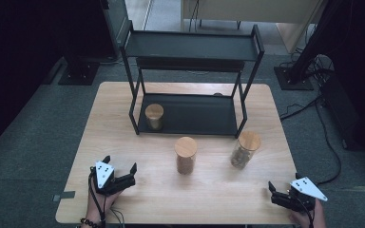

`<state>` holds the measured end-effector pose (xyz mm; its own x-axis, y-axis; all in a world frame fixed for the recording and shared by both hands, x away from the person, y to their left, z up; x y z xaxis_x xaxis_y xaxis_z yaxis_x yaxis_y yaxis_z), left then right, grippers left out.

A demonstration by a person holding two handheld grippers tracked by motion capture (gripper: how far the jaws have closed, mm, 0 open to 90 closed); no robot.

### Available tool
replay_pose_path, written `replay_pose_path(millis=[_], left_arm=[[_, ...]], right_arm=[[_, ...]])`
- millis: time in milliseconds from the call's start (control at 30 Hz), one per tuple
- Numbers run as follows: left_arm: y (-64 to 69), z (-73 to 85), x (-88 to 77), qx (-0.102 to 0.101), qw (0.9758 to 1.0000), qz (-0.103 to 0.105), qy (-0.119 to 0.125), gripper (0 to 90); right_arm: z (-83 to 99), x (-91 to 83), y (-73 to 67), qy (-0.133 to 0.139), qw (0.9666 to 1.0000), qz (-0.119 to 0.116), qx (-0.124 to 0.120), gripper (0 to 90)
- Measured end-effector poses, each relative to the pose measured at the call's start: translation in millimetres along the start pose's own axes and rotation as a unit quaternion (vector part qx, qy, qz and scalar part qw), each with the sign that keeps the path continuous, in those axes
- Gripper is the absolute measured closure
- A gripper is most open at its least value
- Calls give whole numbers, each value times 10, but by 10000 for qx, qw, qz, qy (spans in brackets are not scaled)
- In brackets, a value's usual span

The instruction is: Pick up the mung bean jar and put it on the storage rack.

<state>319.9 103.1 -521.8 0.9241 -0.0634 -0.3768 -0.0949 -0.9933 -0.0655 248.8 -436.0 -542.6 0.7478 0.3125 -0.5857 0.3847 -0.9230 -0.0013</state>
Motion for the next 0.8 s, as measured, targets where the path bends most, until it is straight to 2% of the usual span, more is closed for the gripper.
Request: replay_pose_path(millis=[333, 467, 600, 800], left_arm=[[-203, 76, -126, 117, 9999, -22, -58, 0], [-329, 110, -180, 188, 9997, -154, -68, 0], [-465, 132, -226, 59, 9996, -250, -79, 0], [-647, 174, -293, 48, 9991, -412, -115, 0]], right_arm=[[-7, -7, 23, 48, 9999, 91, 59, 0], [-8, -8, 21, 58, 9999, 86, 60, 0], [-9, -15, 33, 83, 9999, 102, 101, 0], [-8, -15, 32, 73, 9999, 112, 91, 0]])
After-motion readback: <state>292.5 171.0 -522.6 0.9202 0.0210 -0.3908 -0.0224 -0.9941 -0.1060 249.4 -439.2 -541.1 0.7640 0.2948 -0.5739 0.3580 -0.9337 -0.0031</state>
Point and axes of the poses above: each handheld gripper's, and its own axes: x roughly forward along the jaws, z roughly out of its underside, y roughly to its right, the point moved 10 cm from there along x, roughly forward along the jaws, and after that the axes turned 14 degrees about -z, right-handed, at the moved point
